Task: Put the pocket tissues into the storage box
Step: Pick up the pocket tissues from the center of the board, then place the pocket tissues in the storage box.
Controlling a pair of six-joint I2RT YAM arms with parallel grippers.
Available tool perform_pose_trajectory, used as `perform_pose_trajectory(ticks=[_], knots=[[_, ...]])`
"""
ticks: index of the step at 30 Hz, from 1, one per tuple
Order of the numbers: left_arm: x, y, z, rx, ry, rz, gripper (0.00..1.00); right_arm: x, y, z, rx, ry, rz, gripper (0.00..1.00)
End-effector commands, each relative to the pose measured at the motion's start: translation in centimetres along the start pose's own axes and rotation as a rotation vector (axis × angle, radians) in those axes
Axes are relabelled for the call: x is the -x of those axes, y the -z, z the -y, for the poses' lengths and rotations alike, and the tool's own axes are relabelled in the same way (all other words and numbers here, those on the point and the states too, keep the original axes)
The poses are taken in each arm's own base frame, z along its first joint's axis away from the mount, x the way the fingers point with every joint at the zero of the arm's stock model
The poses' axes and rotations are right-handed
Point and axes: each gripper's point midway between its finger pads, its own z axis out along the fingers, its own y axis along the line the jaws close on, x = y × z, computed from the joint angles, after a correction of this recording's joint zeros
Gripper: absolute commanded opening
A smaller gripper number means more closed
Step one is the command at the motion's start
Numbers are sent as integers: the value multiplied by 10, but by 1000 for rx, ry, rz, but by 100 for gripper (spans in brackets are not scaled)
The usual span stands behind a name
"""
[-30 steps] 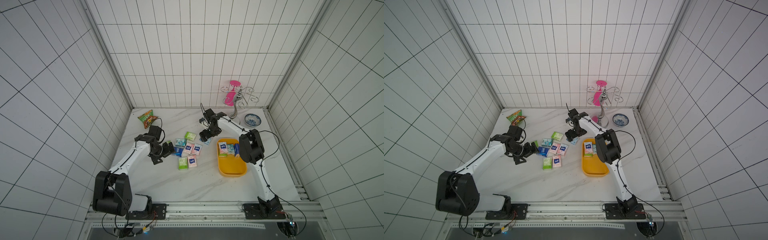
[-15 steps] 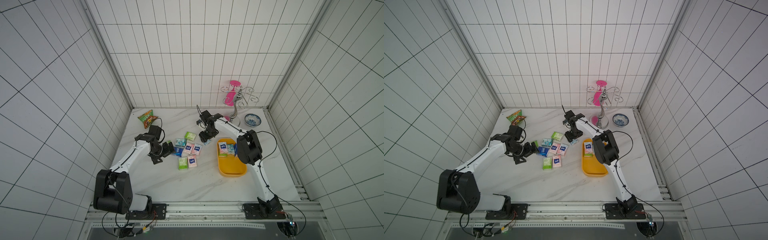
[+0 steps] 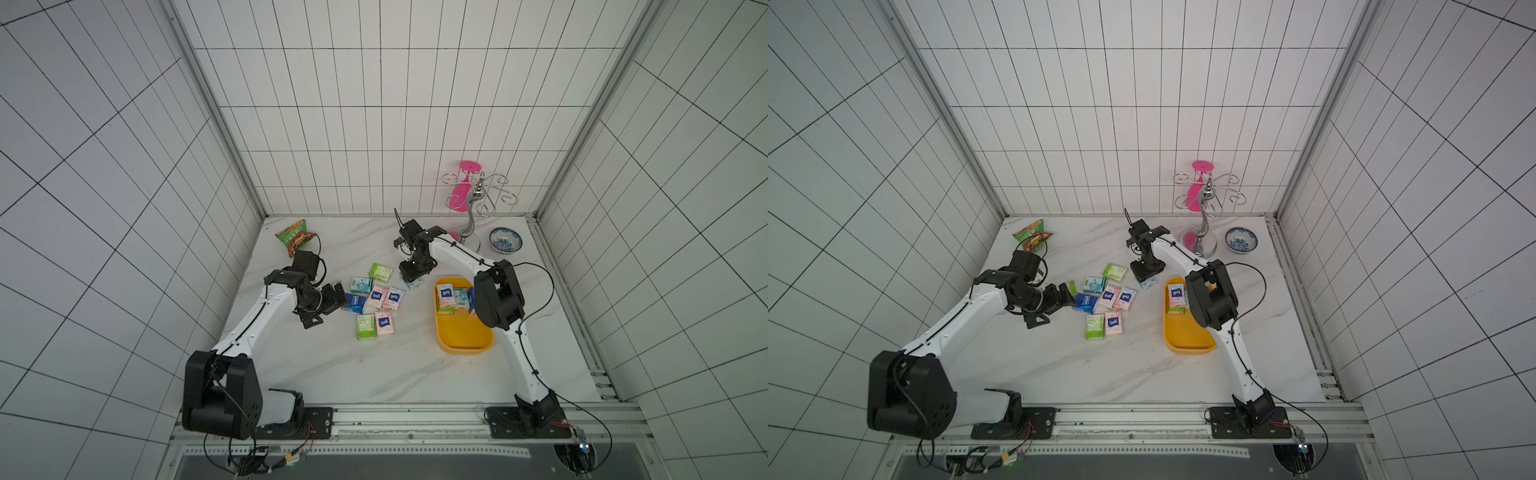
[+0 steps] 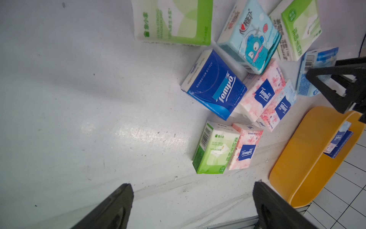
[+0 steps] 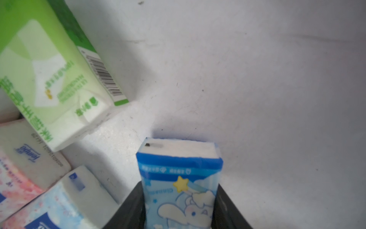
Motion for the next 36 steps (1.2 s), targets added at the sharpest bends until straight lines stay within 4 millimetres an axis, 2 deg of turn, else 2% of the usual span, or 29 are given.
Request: perform_pose_trajectory(ticks=[1,7,11,16,21,25,30,33,36], knots=[[1,2,2,-20,-10,14,98,15,36,-8,29,-60,67,49],[4,2,12,-66,5,18,97,10,84,-17,78,-155,130,47],[2,2,18,-80,-5,20,97,-6,111,-11,60,-219,148,47],[-9,-2,29,-80,-40,18,97,-40,139,12,14,-328,141,47],[-16,-8,38,-97,-57,14,98,-89,158,38,-63,-426,117,47],[-18,-12,46,-102,-80,9,97,-129,164,53,-124,-464,78,47],[-18,-15,54,-108,-101,7,97,-167,155,67,-152,-532,24,47],[-18,-17,55,-107,-103,7,97,-175,142,73,-150,-554,1,47],[-18,-17,55,-107,-111,3,97,-172,129,78,-136,-557,-23,47]])
